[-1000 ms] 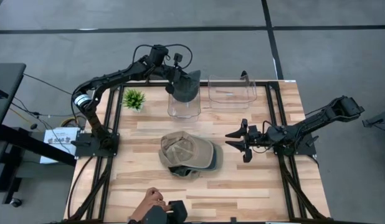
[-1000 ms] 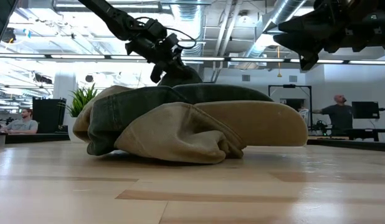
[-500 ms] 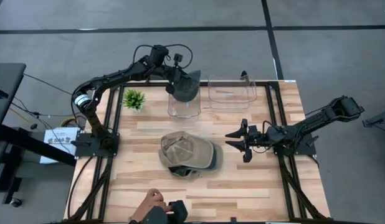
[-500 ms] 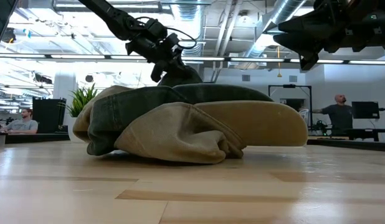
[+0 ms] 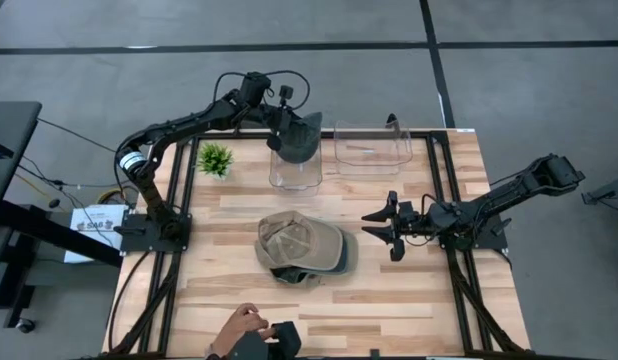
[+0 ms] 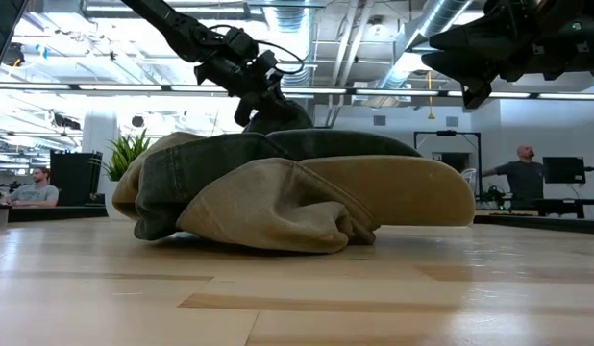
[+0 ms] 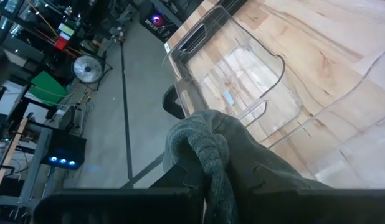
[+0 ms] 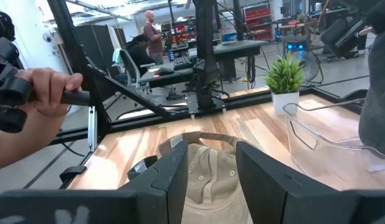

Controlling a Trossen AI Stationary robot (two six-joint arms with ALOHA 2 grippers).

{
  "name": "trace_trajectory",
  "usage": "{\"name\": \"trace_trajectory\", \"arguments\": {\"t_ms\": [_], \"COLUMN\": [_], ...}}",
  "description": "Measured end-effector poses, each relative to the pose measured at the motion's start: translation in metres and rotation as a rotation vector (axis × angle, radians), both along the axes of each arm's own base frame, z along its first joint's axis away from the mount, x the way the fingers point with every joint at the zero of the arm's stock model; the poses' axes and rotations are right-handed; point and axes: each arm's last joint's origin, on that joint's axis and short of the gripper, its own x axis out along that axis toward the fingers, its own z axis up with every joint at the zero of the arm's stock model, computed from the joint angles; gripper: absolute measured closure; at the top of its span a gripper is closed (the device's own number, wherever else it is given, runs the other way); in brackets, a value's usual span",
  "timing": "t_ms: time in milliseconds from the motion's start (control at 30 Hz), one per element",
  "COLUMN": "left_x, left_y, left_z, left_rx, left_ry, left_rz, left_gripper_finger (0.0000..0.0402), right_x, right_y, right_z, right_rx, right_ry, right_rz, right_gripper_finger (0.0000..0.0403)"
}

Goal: Pick & Place hat
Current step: Put the black cap into the left transparent bin

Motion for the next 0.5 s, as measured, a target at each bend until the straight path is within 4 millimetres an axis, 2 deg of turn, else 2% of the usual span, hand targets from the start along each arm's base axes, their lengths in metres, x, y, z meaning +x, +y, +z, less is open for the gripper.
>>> {"name": "trace_trajectory", "arguments": {"t_ms": [367, 500], "left_x": [0.0, 0.0], "left_y": [0.0, 0.0], "left_z": [0.0, 0.0], "left_rx": [-0.04, -0.045], "left_ry": [-0.005, -0.005], "left_rz": [0.02, 0.022], "left_gripper_finger": [0.0371, 0.0353], "right_x": [0.0, 0.0], "right_y": [0.0, 0.0], "right_z": [0.0, 0.0], "right_rx": [0.0, 0.0], "right_ry": [0.0, 0.0], "right_rz": [0.0, 0.0], "right_gripper_finger": [0.0278, 0.0278]}}
